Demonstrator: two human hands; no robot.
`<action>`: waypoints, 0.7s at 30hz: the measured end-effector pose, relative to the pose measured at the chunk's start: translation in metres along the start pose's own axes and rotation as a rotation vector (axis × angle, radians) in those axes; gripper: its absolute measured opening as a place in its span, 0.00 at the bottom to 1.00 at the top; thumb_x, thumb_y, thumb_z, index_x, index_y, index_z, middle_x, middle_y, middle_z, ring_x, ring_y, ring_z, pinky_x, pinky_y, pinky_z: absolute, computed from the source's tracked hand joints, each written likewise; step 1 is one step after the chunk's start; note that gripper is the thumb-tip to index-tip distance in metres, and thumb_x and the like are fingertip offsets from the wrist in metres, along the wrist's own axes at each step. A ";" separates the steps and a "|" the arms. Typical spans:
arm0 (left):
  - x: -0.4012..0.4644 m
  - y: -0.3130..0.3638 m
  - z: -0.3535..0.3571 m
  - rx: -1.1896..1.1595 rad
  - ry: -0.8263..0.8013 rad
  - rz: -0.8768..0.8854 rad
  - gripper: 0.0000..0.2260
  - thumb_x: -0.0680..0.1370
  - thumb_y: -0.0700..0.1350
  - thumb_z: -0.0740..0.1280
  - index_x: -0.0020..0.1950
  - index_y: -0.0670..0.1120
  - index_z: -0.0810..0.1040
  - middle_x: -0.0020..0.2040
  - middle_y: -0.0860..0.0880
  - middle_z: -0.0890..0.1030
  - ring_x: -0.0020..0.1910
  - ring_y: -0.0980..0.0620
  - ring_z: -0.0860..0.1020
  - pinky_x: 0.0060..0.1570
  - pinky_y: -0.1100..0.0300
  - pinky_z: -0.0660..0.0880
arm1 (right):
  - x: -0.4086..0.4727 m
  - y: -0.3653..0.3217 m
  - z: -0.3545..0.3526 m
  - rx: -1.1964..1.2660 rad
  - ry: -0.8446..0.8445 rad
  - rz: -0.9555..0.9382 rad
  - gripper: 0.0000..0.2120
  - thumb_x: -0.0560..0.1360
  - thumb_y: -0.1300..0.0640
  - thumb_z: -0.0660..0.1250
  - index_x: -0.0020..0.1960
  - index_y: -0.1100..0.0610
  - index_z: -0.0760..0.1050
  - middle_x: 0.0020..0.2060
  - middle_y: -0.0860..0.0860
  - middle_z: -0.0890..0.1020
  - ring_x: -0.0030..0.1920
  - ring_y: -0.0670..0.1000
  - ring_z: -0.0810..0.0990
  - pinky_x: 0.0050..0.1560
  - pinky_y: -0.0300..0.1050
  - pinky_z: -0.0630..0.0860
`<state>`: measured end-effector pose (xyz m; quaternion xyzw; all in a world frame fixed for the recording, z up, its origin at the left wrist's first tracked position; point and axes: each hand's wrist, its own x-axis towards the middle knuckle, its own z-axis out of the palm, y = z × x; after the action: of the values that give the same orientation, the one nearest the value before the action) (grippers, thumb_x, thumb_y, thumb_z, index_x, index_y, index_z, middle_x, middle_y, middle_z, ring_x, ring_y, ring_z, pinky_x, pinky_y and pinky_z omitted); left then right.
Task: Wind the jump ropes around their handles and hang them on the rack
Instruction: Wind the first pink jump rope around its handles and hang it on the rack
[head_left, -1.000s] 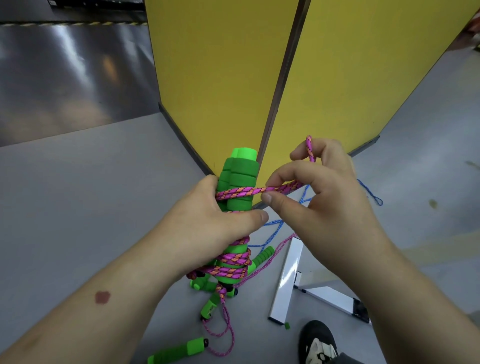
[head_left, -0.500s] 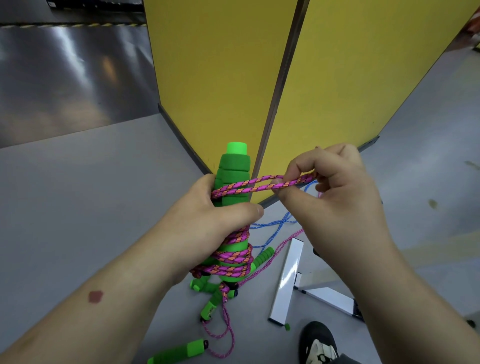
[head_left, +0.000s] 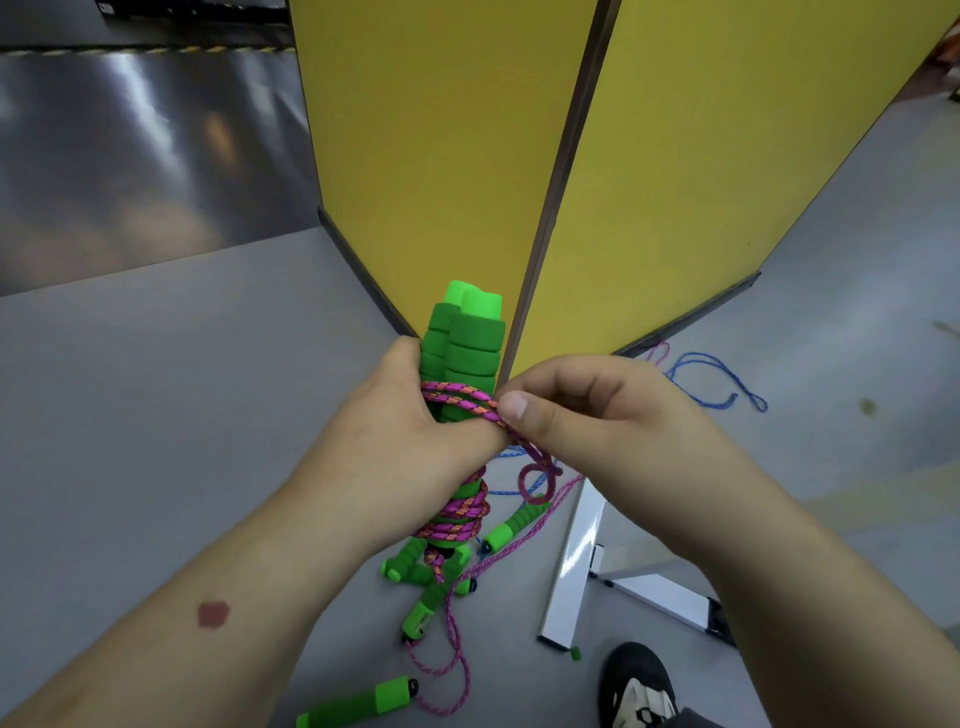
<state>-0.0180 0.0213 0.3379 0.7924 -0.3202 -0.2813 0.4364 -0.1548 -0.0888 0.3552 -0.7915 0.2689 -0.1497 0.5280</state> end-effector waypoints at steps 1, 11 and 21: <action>0.000 0.000 0.000 0.009 -0.003 0.001 0.15 0.70 0.58 0.75 0.51 0.58 0.74 0.43 0.56 0.82 0.41 0.60 0.80 0.37 0.58 0.72 | 0.000 -0.001 -0.001 0.020 -0.015 0.013 0.07 0.75 0.47 0.72 0.48 0.49 0.85 0.42 0.56 0.86 0.44 0.64 0.81 0.46 0.62 0.79; 0.001 -0.002 0.003 0.070 -0.024 0.007 0.17 0.69 0.58 0.74 0.53 0.57 0.73 0.44 0.55 0.82 0.43 0.56 0.81 0.39 0.54 0.77 | -0.002 -0.003 -0.006 0.013 -0.097 0.078 0.02 0.78 0.54 0.72 0.46 0.49 0.82 0.35 0.57 0.85 0.36 0.56 0.79 0.44 0.67 0.79; 0.008 -0.009 0.003 -0.166 -0.142 -0.052 0.23 0.62 0.63 0.77 0.53 0.59 0.78 0.41 0.55 0.85 0.42 0.53 0.85 0.46 0.47 0.82 | 0.001 0.000 -0.004 -0.033 -0.044 0.009 0.07 0.81 0.57 0.65 0.45 0.49 0.77 0.31 0.46 0.79 0.34 0.48 0.78 0.36 0.52 0.77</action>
<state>-0.0127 0.0172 0.3270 0.7397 -0.3055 -0.3733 0.4692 -0.1562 -0.0920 0.3569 -0.8020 0.2633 -0.1251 0.5213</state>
